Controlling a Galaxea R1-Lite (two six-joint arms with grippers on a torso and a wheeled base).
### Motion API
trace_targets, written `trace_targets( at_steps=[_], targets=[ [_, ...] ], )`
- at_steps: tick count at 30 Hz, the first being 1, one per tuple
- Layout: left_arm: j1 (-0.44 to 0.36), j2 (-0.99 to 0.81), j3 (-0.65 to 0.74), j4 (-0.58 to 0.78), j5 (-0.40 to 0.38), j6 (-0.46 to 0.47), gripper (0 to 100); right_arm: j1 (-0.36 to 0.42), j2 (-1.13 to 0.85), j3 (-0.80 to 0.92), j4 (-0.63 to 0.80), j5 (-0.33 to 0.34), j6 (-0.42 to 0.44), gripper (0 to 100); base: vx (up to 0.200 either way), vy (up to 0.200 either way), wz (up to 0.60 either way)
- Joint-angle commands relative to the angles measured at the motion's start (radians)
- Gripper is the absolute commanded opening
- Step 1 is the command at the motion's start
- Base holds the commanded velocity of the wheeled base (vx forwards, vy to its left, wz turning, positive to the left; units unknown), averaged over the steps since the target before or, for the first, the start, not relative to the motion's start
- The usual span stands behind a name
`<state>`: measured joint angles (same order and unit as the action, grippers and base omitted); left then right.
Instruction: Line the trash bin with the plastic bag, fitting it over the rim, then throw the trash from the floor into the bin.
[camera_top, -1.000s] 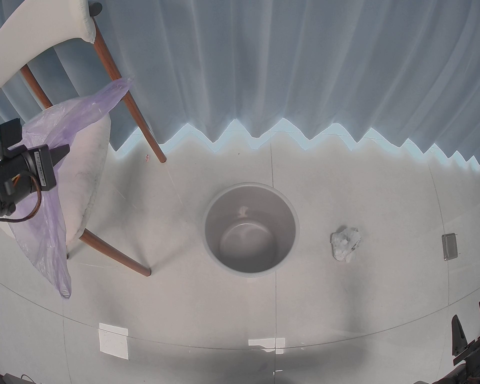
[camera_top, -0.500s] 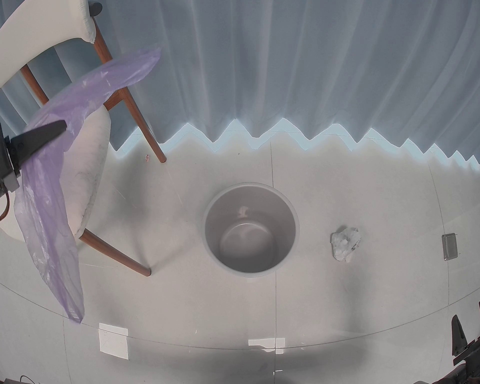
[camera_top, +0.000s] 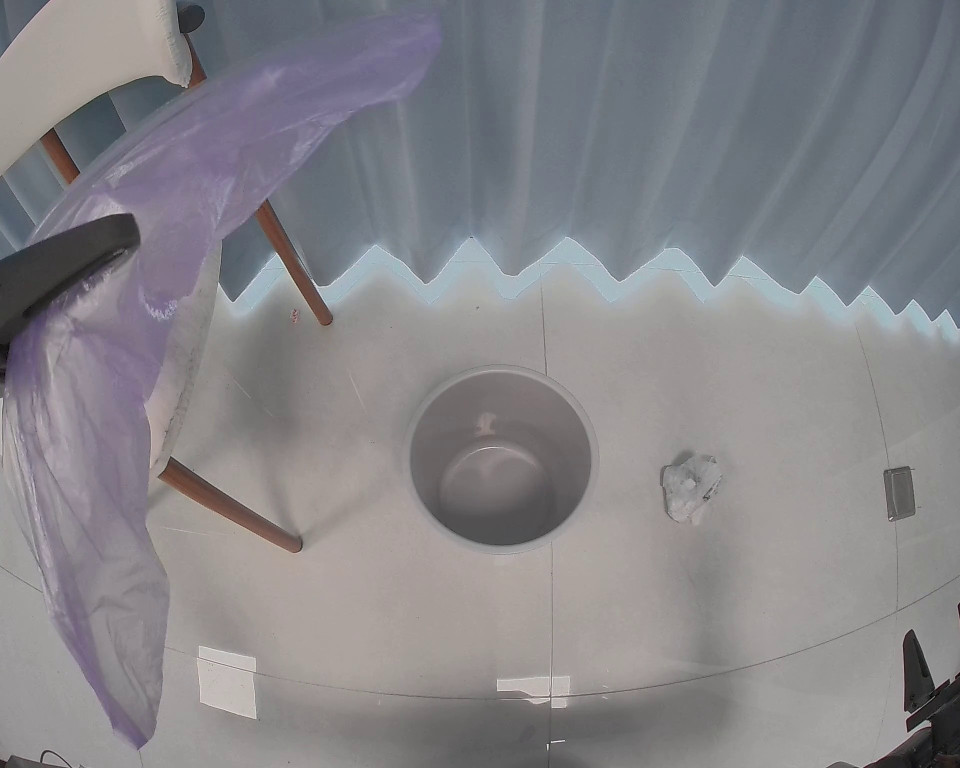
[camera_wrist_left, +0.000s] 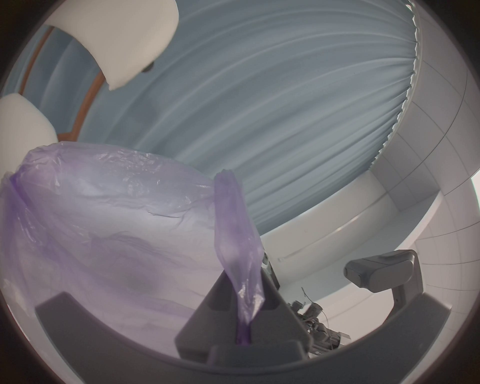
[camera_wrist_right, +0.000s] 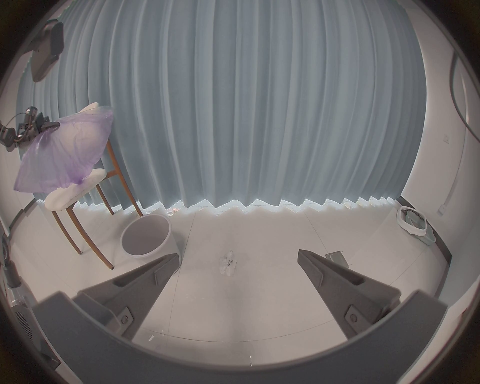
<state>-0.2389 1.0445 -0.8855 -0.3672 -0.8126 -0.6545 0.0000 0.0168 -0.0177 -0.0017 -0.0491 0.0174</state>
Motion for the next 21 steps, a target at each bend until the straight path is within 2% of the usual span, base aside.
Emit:
trace_targets(
  at_steps=[1,6,9,14,21],
  targets=[
    [-0.077,0.025,0.002,-0.002,-0.01,-0.008,0,0.0,-0.014,0.018,0.0,0.0,-0.001,100,0.0,0.0,0.0],
    [-0.191,0.077,0.002,-0.048,-0.01,-0.008,0,0.0,-0.014,0.018,-0.001,0.0,-0.001,100,0.0,0.0,0.0],
    [-0.22,0.118,0.002,-0.088,-0.01,-0.008,0,0.0,-0.014,0.018,-0.001,0.0,-0.001,100,0.0,0.0,0.0],
    [-0.238,0.175,0.0,-0.131,-0.011,-0.005,0,-0.002,-0.014,0.018,-0.001,0.0,-0.001,100,0.0,0.0,0.0],
    [-0.22,0.262,0.0,-0.225,-0.014,0.003,0,0.0,-0.014,0.018,-0.001,0.0,0.001,100,0.0,0.0,0.0]
  ],
)
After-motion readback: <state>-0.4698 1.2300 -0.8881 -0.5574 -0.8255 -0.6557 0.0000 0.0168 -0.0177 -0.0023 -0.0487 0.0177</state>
